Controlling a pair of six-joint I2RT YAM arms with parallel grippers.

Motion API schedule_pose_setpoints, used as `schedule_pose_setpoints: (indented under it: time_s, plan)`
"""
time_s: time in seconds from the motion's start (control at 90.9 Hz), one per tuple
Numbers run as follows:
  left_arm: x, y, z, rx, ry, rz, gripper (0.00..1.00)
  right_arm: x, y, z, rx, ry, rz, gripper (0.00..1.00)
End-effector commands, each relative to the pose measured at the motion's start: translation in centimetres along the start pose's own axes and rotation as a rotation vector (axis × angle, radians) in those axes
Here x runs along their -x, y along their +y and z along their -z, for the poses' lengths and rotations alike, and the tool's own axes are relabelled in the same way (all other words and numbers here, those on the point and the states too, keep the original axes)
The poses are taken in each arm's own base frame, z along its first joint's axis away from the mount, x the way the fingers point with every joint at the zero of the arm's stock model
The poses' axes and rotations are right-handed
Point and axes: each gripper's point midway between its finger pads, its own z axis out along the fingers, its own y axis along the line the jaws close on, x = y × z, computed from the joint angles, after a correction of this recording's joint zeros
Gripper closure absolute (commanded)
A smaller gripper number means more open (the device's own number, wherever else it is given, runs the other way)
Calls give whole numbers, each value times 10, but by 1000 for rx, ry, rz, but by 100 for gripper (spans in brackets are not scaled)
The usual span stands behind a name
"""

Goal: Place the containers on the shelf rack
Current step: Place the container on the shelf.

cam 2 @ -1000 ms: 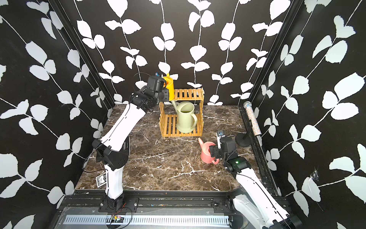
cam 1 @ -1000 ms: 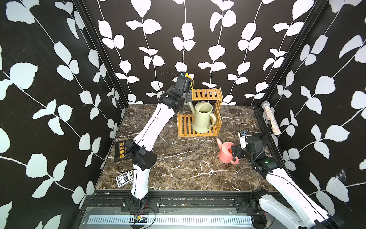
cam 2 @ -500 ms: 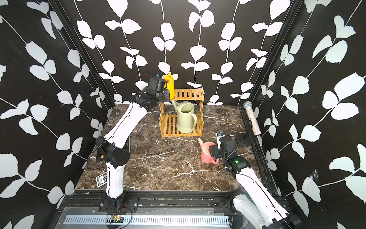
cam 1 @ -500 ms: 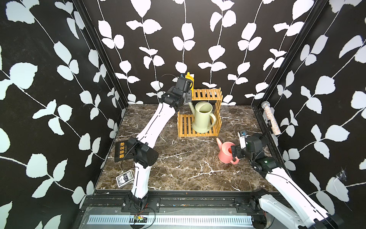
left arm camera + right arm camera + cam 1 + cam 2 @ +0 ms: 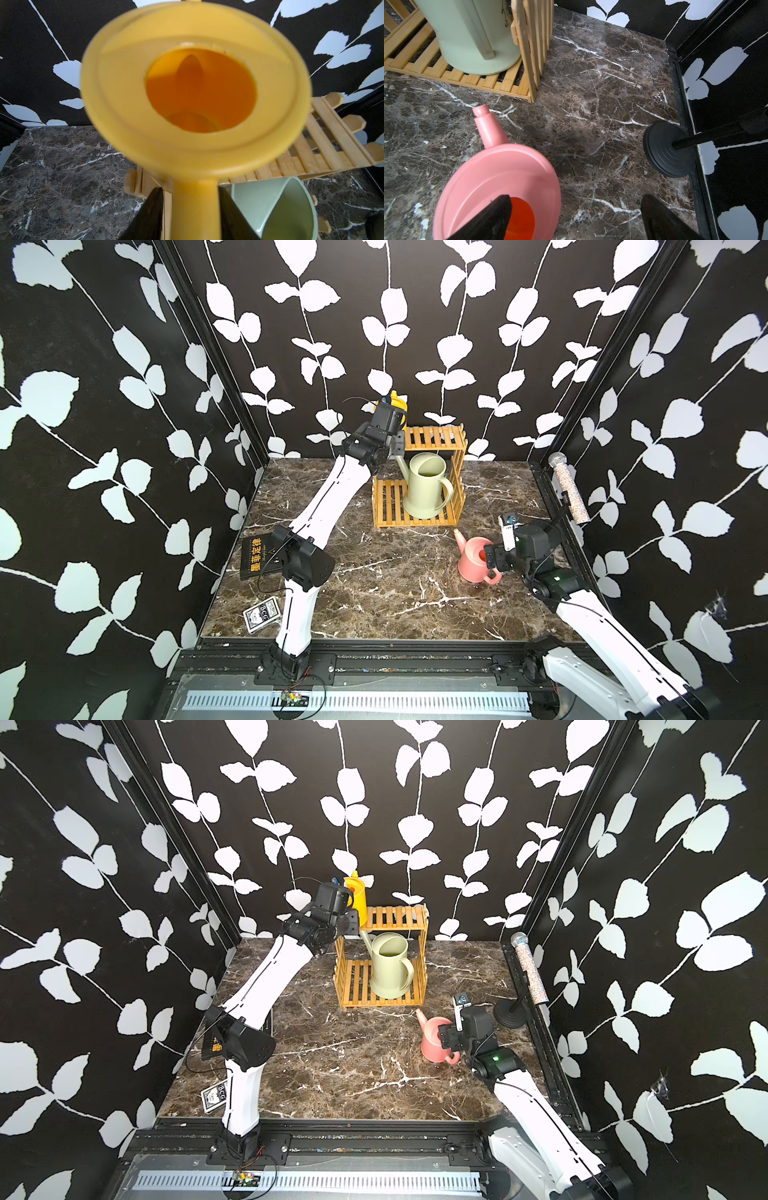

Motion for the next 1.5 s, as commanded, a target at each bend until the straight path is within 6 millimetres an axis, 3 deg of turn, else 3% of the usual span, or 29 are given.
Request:
schedule_pose_setpoints:
  time_s: [0.0,0.891,1.089,1.485]
  plan:
    - [21,-10,17,-37,-64,17,57,5,0,-1,0,-24,-9,1]
    - [22,-14,28,-34,-71,2,54,9,1,4,11,-41,-15,1]
    - [24,1,38,8,-80,-22,37,23,4,11,44,-68,-39,1]
    - [19,21,66,37,-77,-77,17,67,27,18,192,-134,-157,1]
